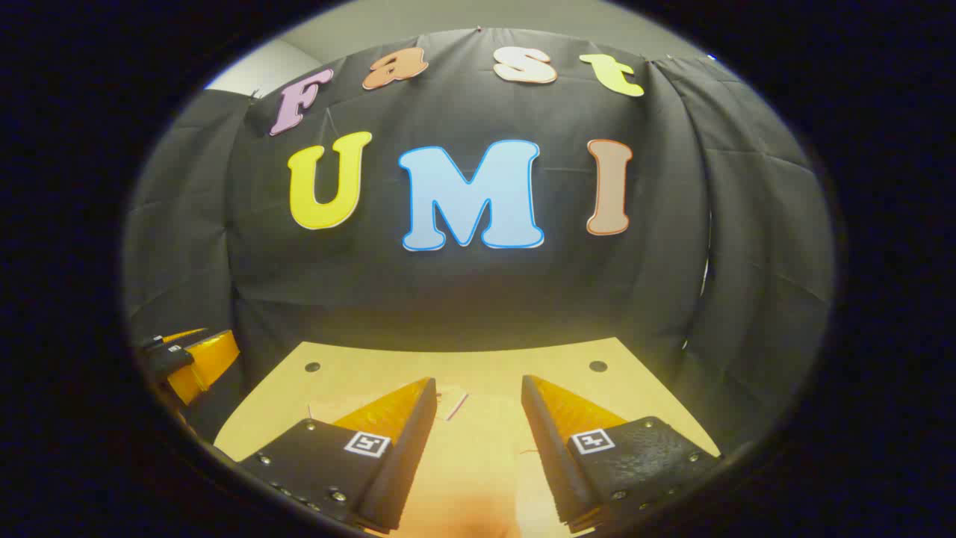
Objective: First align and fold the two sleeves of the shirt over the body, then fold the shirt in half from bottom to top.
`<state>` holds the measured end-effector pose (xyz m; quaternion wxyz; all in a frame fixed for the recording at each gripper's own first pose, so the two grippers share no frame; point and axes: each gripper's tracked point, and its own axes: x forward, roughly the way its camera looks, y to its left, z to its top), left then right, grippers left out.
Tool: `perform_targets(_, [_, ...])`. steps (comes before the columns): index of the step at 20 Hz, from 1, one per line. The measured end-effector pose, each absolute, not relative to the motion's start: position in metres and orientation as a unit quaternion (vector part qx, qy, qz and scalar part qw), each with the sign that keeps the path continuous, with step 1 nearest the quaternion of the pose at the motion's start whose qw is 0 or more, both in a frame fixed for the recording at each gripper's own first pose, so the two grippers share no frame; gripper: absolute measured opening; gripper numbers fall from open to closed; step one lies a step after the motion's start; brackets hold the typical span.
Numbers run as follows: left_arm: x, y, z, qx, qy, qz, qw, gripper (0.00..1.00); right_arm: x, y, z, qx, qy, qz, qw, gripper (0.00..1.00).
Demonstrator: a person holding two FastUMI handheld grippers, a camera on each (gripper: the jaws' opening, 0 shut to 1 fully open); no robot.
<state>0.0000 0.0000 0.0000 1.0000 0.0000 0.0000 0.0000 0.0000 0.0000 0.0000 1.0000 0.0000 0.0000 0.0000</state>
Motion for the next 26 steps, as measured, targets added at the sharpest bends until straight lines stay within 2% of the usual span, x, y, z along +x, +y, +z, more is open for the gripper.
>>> perform_targets(13, [-0.005, 0.01, 0.0, 0.004, 0.002, 0.018, 1.0, 0.66, 0.032, -0.011, -0.031, -0.013, 0.058, 0.002, 0.998, 0.74])
perform_targets(21, [-0.005, 0.018, -0.002, 0.007, 0.009, 0.031, 0.999, 0.66, 0.095, -0.034, -0.074, -0.028, 0.12, -0.006, 0.992, 0.74])
perform_targets(26, [-0.004, 0.025, -0.001, 0.017, 0.014, 0.048, 0.999, 0.66, 0.145, -0.057, -0.122, -0.048, 0.179, -0.012, 0.983, 0.72])
